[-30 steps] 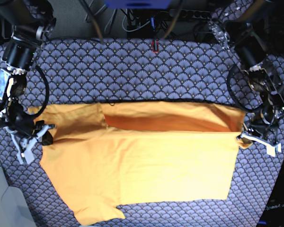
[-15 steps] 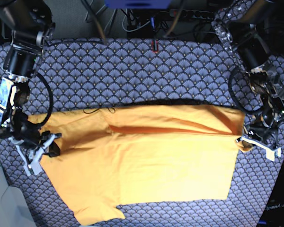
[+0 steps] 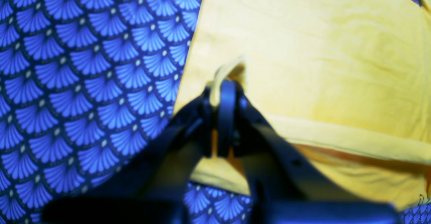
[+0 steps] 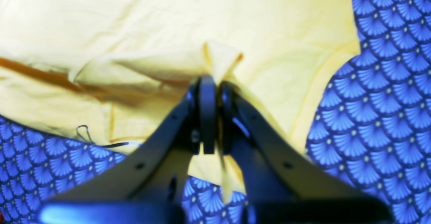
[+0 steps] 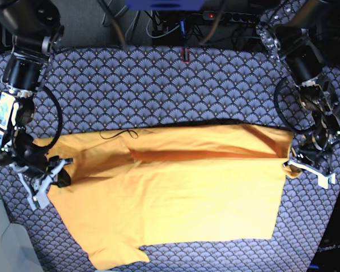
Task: Fold the T-shirt properly
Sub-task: 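Lift the shoulder edge with both grippers and fold it toward the hem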
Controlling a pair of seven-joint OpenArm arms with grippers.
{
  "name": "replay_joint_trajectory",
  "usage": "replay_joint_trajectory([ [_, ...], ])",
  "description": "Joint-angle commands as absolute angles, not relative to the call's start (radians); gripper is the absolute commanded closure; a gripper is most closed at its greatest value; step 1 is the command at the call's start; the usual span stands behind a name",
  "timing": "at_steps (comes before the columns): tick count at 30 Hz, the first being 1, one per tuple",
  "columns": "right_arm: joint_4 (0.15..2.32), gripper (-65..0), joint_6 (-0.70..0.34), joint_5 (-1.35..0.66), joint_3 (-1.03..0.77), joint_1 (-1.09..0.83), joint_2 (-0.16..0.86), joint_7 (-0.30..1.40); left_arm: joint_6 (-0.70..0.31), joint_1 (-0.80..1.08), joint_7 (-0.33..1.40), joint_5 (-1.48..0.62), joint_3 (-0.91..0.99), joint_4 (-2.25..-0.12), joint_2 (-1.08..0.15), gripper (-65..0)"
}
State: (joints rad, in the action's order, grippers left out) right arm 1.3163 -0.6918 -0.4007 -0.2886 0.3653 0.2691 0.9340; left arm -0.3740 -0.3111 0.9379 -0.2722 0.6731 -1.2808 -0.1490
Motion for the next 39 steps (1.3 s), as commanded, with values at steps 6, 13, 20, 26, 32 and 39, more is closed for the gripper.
replay_joint_trajectory([
  [6, 1.333, 0.0, -0.698, -0.418, -0.3, 0.366, 0.3, 0.912, -0.38, -0.344, 0.917, -0.285, 0.673, -1.308, -0.162, -15.6],
  [13, 1.333, 0.0, -0.698, -0.418, -0.302, 0.329, 0.3, 0.906, -0.381, -0.363, 0.917, -0.283, 0.673, -1.299, -0.162, -16.1],
  [20, 1.333, 0.0, -0.698, -0.418, -0.302, 0.32, 0.298, 0.908, -0.381, -0.357, 0.921, -0.285, 0.673, -1.31, -0.162, -16.1],
  [26, 1.333, -1.8, -0.698, -0.418, -0.302, 0.337, 0.298, 0.915, -0.386, -0.328, 0.928, -0.288, 0.676, -1.311, -0.162, -16.2],
  [32, 1.333, -19.8, -0.698, -0.423, -0.302, 0.335, 0.298, 0.915, -0.389, -0.297, 0.928, -0.291, 0.679, -1.311, -0.163, -16.6],
  [39, 1.336, -38.8, -0.698, -0.424, -0.348, 0.308, 0.302, 0.935, -0.39, -0.211, 0.928, -0.292, 0.679, -1.432, -0.153, -34.9],
])
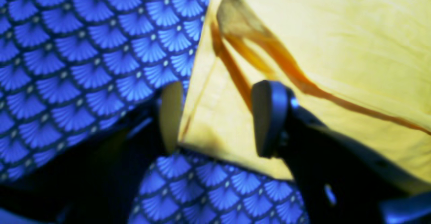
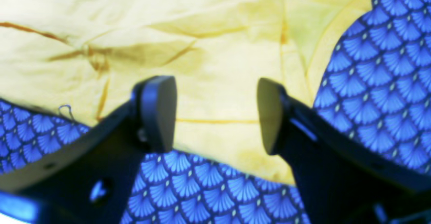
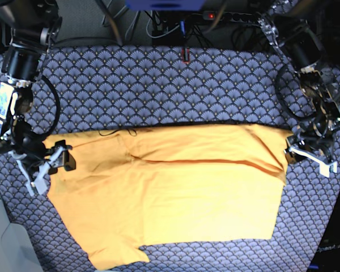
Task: Fold the T-shirt properly
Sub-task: 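Lift the shoulder edge with both grippers and fold it toward the hem, then lower the folded edge onto the shirt with both grippers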
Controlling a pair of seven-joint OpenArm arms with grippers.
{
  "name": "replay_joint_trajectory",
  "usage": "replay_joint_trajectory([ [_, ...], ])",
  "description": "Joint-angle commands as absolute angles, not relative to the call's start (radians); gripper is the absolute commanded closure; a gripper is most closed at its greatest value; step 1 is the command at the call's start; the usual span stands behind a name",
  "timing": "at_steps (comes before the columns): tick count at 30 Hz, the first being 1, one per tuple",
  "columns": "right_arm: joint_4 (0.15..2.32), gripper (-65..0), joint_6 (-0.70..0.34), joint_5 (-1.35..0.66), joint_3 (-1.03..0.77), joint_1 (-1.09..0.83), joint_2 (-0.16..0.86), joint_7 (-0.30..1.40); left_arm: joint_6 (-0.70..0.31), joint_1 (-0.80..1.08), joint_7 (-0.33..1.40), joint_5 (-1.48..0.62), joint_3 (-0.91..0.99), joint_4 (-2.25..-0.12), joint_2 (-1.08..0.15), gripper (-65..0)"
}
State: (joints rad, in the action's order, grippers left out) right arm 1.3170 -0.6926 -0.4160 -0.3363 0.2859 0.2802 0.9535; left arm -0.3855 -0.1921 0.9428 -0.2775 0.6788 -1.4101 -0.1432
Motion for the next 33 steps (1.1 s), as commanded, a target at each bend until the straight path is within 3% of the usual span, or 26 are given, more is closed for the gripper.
replay_joint_trajectory([
  [1, 1.336, -38.8, -0.698, -0.424, -0.371, 0.305, 0.302, 0.938, -0.39, -0.199, 0.928, -0.292, 0.677, -1.454, -0.153, -34.7],
  [9, 1.308, -39.0, -0.698, -0.418, -0.441, 0.257, 0.366, 0.866, -0.39, -0.122, 0.928, -0.294, 0.68, -1.509, -0.15, -34.9],
  [17, 0.946, -39.1, -0.698, -0.42, -0.433, 0.314, 0.423, 0.719, -0.392, -0.079, 0.918, -0.295, 0.68, -1.511, -0.15, -35.0],
  [33, 0.924, -39.2, -0.698, -0.418, -0.432, 0.308, 0.433, 0.65, -0.392, -0.064, 0.918, -0.295, 0.682, -1.511, -0.15, -35.0],
])
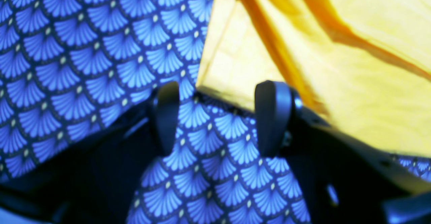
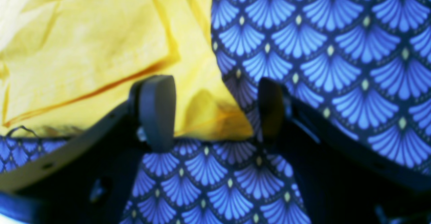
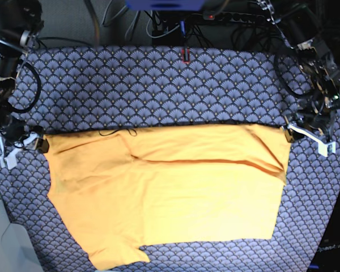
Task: Fold the T-shirt properly
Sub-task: 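Lower the folded edge onto the shirt with both grippers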
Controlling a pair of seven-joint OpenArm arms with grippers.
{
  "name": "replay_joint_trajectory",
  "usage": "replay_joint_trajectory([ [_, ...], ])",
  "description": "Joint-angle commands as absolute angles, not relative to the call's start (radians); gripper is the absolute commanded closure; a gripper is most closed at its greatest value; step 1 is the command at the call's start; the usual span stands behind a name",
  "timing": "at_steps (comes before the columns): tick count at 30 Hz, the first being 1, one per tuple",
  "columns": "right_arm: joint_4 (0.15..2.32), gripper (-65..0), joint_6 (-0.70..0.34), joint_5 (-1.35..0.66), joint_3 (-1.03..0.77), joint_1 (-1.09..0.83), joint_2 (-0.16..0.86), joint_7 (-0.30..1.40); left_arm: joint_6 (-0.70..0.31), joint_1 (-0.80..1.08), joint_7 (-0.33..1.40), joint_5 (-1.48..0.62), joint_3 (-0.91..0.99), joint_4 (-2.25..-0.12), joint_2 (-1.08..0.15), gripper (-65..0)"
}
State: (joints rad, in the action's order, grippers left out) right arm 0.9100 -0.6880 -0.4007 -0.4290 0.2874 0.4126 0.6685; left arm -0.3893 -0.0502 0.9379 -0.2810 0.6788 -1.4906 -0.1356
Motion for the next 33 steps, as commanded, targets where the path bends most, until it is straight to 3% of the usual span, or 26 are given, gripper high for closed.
replay_joint_trajectory([
  [1, 0.924, -39.2, -0.698, -0.418, -0.432, 0.306, 0.433, 0.65, -0.392, -0.064, 0.918, -0.295, 0.682, -1.511, -0.15, -35.0],
  [9, 0.923, -39.2, -0.698, -0.383, -0.432, 0.305, 0.433, 0.63, -0.392, -0.061, 0.918, -0.294, 0.682, -1.509, -0.15, -35.0],
  [19, 0.923, -37.3, -0.698, -0.236, -0.44, 0.302, 0.354, 0.63, -0.387, -0.061, 0.917, -0.294, 0.685, -1.508, -0.15, -34.9],
  [23, 0.924, -25.2, -0.698, -0.239, -0.435, 0.302, 0.352, 0.636, -0.383, -0.071, 0.917, -0.292, 0.743, -1.498, -0.15, -35.0],
  [28, 0.926, -1.5, -0.698, -0.239, -0.435, 0.302, 0.352, 0.633, -0.383, -0.088, 0.917, -0.289, 0.776, -1.497, -0.136, -35.1],
  [33, 0.932, -0.1, -0.698, -0.239, -0.435, 0.282, 0.352, 0.631, -0.387, -0.134, 0.915, -0.291, 0.776, -1.417, -0.124, -35.1],
])
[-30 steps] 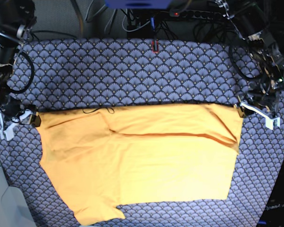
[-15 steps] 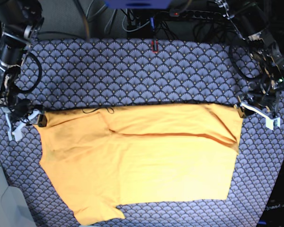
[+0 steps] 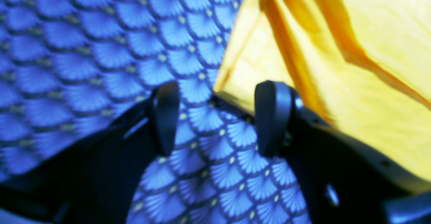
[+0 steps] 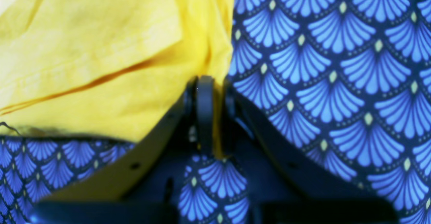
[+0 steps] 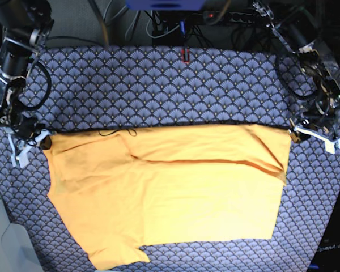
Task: Fold the T-shirt properly
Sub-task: 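Lower the folded edge onto the shirt with both grippers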
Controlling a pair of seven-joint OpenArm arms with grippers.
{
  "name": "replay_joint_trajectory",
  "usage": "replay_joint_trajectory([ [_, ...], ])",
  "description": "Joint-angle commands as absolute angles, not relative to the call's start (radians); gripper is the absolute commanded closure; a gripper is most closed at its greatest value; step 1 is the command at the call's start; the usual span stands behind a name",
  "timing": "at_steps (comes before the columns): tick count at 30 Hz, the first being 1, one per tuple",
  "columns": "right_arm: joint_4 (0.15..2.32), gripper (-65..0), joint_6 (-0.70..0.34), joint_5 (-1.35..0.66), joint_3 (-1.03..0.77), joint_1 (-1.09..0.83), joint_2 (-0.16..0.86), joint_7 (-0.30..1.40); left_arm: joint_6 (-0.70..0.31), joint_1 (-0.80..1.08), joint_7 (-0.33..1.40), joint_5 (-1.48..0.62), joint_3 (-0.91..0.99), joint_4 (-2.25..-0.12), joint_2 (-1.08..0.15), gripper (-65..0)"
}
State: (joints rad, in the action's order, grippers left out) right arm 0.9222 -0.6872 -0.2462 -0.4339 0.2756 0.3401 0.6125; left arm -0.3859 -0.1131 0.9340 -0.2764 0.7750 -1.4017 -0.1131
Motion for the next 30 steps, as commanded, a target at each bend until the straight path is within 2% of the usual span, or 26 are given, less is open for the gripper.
replay_joint_trajectory([
  [1, 0.932, -0.1, -0.698, -0.239, -0.435, 0.28, 0.352, 0.631, -0.387, -0.15, 0.915, -0.289, 0.776, -1.391, -0.124, -35.1],
  [16, 0.932, -0.1, -0.698, -0.236, -0.433, 0.275, 0.352, 0.631, -0.381, -0.182, 0.731, -0.285, 0.774, -1.17, -0.096, -35.1],
  [23, 0.932, 0.0, -0.698, -0.236, -0.433, 0.275, 0.355, 0.631, -0.386, -0.196, 0.728, -0.291, 0.774, -1.116, -0.097, -34.2],
  [25, 0.932, 0.0, -0.698, -0.236, -0.433, 0.275, 0.357, 0.631, -0.389, -0.194, 0.73, -0.291, 0.774, -1.118, -0.097, -27.5],
  [29, 0.932, 0.0, -0.698, -0.236, -0.433, 0.275, 0.36, 0.631, -0.389, -0.194, 0.731, -0.291, 0.774, -1.109, -0.101, -0.9],
  [30, 0.932, 0.0, -0.698, -0.236, -0.433, 0.274, 0.36, 0.631, -0.389, -0.193, 0.733, -0.291, 0.774, -1.109, -0.101, 0.0],
])
